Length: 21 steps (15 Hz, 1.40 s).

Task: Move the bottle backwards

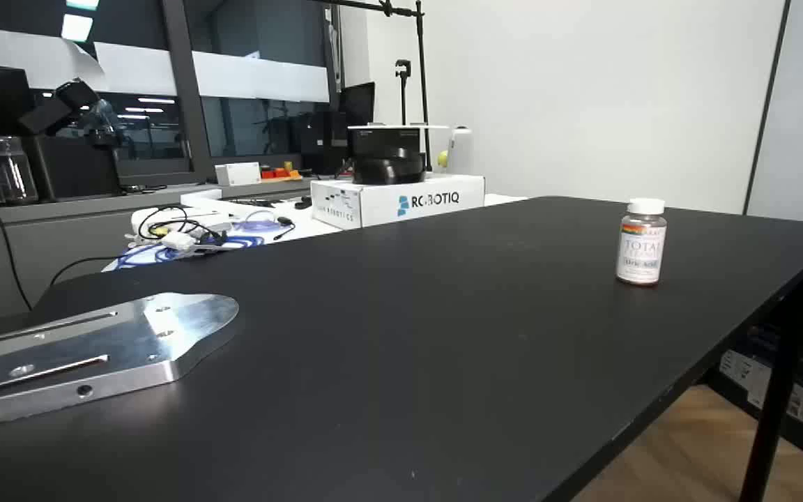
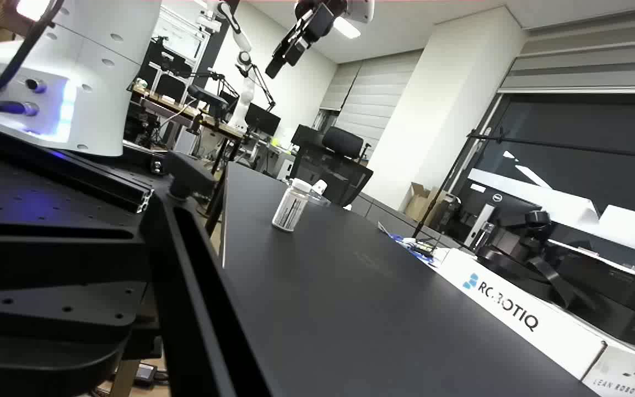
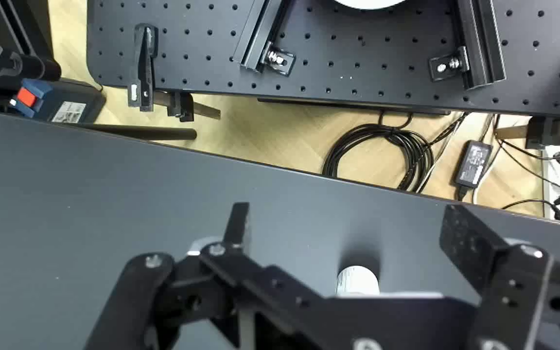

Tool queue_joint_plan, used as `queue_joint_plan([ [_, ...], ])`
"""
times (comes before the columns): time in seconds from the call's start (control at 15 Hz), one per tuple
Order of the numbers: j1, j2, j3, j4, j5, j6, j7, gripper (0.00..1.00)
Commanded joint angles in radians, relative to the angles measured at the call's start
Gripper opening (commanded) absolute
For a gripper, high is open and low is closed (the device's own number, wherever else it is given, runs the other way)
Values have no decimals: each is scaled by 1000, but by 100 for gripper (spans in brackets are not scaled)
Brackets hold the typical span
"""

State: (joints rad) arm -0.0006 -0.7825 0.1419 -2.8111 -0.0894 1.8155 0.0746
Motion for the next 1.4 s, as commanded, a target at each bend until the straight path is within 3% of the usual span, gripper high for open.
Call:
queue_joint_plan([
  [0.0,19,3,-18,3,-11,-5,11,100],
  [0.6,19,6,-18,4,-11,-5,10,100],
  [0.93,-25,56,-42,29,-10,109,47,100],
  [1.2,-49,106,-60,56,-19,124,44,100],
  [1.27,9,13,-27,7,-11,44,21,100],
  [1.33,-1,26,-37,15,-13,64,15,100],
])
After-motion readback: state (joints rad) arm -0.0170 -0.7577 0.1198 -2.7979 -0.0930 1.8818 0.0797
